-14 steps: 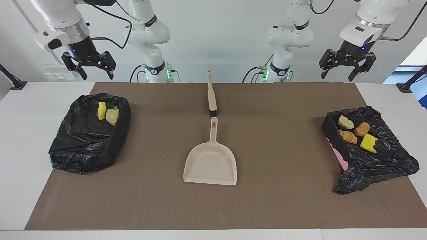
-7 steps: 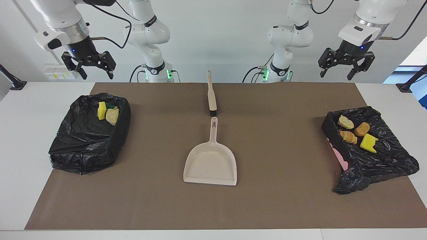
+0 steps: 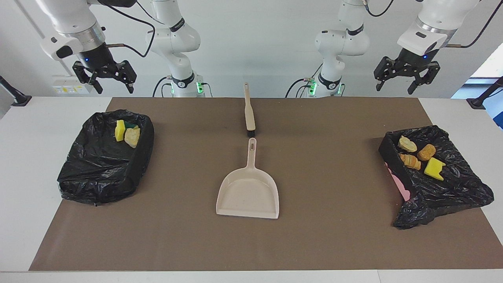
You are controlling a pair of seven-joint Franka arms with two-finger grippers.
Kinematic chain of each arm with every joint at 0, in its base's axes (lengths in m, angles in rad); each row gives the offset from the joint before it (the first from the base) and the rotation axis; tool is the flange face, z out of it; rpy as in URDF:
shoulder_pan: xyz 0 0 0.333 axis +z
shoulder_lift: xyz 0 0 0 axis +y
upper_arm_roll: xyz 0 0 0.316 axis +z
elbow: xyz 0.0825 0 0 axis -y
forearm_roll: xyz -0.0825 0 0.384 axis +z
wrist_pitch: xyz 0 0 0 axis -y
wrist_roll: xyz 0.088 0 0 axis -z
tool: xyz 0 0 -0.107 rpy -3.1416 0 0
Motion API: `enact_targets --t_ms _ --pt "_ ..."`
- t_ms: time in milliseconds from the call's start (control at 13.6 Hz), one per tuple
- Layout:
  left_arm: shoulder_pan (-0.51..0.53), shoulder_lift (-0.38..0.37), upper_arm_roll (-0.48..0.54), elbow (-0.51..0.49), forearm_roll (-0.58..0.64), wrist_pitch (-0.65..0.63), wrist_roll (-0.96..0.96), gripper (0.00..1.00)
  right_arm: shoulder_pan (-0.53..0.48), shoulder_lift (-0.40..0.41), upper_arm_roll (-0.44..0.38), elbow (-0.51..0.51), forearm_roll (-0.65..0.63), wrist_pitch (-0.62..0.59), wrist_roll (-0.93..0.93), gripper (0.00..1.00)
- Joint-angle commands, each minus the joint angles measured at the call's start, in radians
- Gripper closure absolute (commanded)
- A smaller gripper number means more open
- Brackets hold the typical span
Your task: Sweep and dump trash in bin
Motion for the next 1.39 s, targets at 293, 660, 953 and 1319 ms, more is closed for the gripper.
enact_targets --t_ms 293,660,953,1319 --pt "0.1 0.026 -0.085 0.055 -0.021 -0.054 0.003 0.0 -0.009 -0.023 0.0 -0.029 0.016 0.022 -0.017 0.0" --pt "0.106 0.017 -0.108 0.053 -0.012 -0.05 0.013 0.0 -0.009 -0.023 0.0 -0.029 0.016 0.022 -0.017 0.0" --pt "0.102 0.011 -0.106 0.053 -0.012 -0.05 0.012 0.0 -0.009 -0.023 0.0 -0.029 0.016 0.022 -0.017 0.0" --pt "0.105 0.01 -0.108 0.047 -0.012 -0.05 0.012 0.0 -0.009 -0.023 0.0 -0.029 0.017 0.022 -0.017 0.0"
